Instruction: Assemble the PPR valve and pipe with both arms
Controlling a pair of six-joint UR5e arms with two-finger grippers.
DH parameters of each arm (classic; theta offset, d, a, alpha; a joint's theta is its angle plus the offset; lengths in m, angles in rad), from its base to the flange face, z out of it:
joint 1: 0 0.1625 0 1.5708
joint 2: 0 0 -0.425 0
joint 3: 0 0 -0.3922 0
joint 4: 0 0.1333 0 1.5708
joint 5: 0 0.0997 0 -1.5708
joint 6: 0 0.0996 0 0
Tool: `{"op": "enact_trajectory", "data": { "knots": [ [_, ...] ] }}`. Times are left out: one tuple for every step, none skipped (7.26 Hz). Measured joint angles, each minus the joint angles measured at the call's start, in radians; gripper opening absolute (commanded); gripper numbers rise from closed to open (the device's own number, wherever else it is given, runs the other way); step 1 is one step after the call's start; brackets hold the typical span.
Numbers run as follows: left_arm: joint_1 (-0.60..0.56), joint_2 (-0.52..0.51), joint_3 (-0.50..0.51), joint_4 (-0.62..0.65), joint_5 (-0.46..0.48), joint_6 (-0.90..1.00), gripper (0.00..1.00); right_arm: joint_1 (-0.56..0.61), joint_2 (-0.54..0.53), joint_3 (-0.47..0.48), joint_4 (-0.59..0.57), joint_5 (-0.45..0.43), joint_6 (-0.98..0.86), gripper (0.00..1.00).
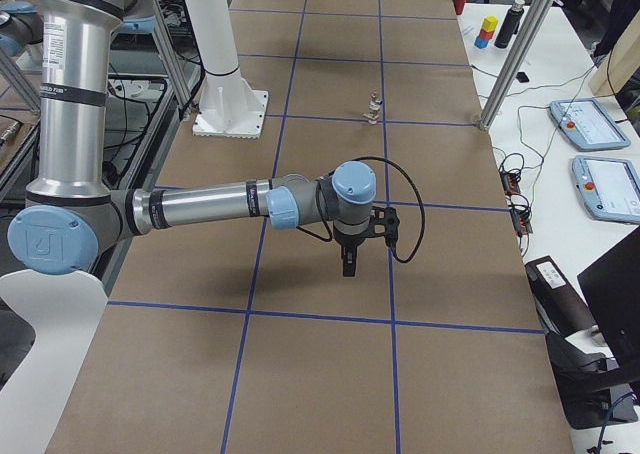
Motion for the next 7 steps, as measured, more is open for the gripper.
{"op": "enact_trajectory", "data": {
  "knots": [
    [0.0, 0.0, 0.004, -0.002, 0.001, 0.0, 1.0, 0.001, 0.001, -0.002, 0.014, -0.024, -0.001, 1.0],
    [0.0, 0.0, 0.004, -0.003, 0.003, -0.001, 1.0, -0.001, 0.002, -0.003, 0.024, -0.042, -0.003, 1.0],
    [0.0, -0.003, 0.001, -0.004, 0.003, -0.001, 1.0, -0.003, 0.001, -0.006, 0.028, -0.046, -0.004, 1.0],
    [0.001, -0.007, 0.0, -0.003, 0.003, -0.001, 1.0, -0.003, -0.001, -0.009, 0.029, -0.038, -0.003, 1.0],
    [0.002, -0.013, 0.0, -0.003, 0.003, -0.001, 1.0, -0.003, -0.003, -0.016, 0.03, -0.023, -0.003, 1.0],
    [0.002, -0.018, -0.003, -0.004, 0.002, -0.001, 1.0, -0.003, -0.003, -0.026, 0.031, -0.011, -0.004, 1.0],
    [0.003, -0.023, -0.006, -0.005, -0.001, 0.0, 1.0, -0.003, -0.001, -0.031, 0.032, -0.005, -0.004, 1.0]
  ]
}}
